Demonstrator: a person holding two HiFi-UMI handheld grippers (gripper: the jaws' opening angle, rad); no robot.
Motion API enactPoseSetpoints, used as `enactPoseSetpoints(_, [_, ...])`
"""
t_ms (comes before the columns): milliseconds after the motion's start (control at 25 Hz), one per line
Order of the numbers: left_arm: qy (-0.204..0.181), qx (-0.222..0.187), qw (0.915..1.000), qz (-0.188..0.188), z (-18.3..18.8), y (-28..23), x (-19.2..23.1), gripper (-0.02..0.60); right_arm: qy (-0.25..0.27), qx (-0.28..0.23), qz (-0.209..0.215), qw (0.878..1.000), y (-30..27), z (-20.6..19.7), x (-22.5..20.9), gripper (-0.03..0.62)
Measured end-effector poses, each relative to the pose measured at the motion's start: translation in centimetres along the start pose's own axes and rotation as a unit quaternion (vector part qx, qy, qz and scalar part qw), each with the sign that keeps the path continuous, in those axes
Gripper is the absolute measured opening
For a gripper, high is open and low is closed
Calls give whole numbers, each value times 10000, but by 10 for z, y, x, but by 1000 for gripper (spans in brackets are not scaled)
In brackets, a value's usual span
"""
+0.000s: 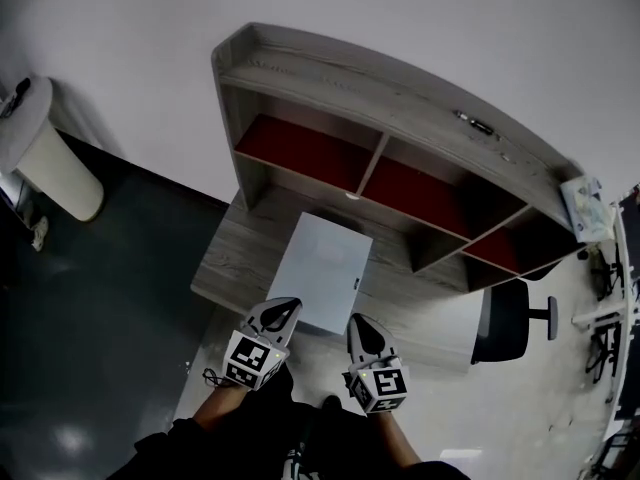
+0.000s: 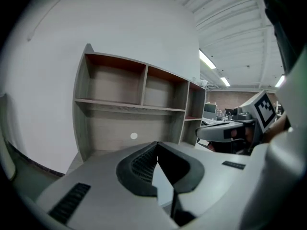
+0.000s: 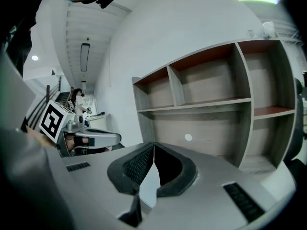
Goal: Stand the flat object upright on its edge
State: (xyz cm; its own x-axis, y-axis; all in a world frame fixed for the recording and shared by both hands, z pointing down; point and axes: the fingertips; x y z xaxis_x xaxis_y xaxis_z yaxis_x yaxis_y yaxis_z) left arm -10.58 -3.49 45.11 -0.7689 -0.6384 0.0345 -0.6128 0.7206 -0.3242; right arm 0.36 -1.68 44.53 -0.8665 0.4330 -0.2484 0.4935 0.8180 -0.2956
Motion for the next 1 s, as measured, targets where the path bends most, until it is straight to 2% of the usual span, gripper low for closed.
enactPoseSetpoints(240, [-37, -24, 9990, -438, -2, -7, 27, 11, -121, -60, -409, 9991, -22, 6, 11, 34])
enactPoseSetpoints(400, [-74, -6, 9979, -640, 0, -13, 34, 11, -94, -43, -538, 9985, -28, 9, 16, 34])
enactPoseSetpoints(720, [-72, 47, 9969, -781, 1, -26, 41, 11, -231, -94, -724, 9971, -33, 12, 4, 34])
enactPoseSetpoints(1000, [-146, 55, 9976, -671, 10, -39, 52, 11, -292, -130, -550, 9980, -53, 21, -2, 34])
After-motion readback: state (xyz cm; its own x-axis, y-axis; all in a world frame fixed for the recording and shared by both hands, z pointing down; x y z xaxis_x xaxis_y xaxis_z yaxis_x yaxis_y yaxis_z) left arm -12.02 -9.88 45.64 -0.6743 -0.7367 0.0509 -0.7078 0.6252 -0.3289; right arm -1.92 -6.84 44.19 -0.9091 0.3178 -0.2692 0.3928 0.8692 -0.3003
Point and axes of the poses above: the fingertips, and each gripper's own axes: y backward along the fingers, x to its left, z out of its top, and after that the axes turned 5 degrees about -y, right-handed
